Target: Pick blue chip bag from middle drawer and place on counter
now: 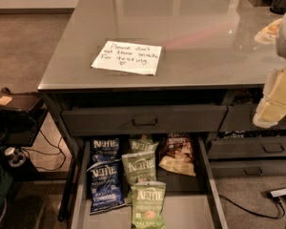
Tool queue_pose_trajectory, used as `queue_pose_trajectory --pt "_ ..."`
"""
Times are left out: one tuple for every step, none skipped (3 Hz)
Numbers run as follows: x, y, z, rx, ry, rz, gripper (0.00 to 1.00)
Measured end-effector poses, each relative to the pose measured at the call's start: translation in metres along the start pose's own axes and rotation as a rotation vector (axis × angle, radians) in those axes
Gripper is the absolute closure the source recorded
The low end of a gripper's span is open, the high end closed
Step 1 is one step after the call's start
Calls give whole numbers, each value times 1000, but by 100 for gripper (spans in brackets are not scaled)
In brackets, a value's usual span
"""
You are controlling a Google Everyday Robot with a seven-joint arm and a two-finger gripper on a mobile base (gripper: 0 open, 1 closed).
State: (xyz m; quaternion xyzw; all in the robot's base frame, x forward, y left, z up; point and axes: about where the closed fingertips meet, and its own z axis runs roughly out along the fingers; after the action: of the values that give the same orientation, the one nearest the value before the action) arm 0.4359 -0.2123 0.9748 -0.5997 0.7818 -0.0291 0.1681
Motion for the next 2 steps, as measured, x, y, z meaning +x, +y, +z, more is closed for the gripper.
queue_pose_trajectory --pt "-16 23 17 -7 -82 19 0" --pt "-36 49 57 -26 -184 50 0"
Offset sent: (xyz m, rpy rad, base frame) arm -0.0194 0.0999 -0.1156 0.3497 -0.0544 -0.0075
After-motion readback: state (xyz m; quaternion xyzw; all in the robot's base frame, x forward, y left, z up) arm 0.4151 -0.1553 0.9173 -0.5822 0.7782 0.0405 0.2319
